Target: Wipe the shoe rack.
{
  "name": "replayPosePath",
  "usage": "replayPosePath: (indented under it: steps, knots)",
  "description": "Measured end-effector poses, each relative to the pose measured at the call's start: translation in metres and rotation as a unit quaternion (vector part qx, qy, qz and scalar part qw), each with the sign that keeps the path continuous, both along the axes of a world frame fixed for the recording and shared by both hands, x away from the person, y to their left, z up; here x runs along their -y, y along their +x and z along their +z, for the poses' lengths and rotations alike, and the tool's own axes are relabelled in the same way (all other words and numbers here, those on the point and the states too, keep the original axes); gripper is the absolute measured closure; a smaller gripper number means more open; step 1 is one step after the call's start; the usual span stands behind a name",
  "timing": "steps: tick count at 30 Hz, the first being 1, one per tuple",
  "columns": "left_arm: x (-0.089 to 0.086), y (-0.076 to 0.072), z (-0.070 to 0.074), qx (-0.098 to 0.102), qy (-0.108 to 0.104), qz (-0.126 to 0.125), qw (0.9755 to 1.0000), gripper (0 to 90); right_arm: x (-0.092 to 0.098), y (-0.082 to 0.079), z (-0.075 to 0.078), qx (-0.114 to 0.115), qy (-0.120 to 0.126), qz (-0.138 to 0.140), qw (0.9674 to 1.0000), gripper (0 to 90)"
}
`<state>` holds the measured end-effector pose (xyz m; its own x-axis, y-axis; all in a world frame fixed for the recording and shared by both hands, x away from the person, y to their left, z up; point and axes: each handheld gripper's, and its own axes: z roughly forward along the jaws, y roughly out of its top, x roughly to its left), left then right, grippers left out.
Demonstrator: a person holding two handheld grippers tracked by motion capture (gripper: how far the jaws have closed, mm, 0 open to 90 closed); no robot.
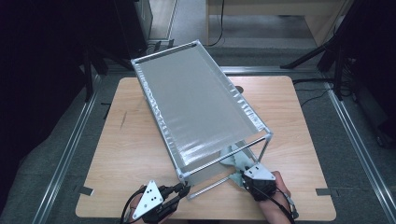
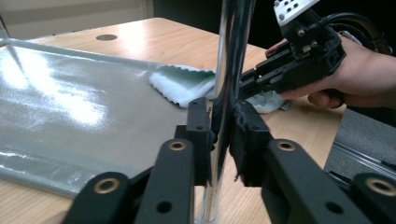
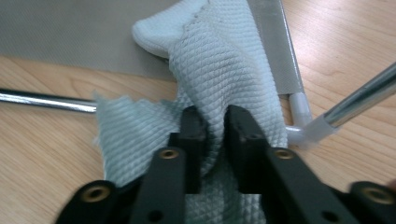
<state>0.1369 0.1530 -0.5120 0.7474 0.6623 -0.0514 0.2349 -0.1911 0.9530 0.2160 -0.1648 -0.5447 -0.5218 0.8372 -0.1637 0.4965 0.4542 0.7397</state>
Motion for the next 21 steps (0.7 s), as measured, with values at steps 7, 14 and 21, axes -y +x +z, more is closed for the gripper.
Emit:
replayPosePath:
  steps: [7,14,21]
  knots:
    - [0.001,0.0,0.001,0.002,0.006,0.0,1.0,81.5,0.016,0.006,0.003,0.013,0.004,-0.062,0.998,87.0]
    - [0.002,0.0,0.0,-0.001,0.003,0.0,1.0,81.5,-0.019,-0.01,-0.002,0.01,0.002,-0.01,0.9999,86.9]
    - [0.003,0.0,0.0,-0.003,-0.001,0.0,1.0,81.5,-0.068,-0.036,-0.004,0.006,0.007,0.074,0.9972,86.7]
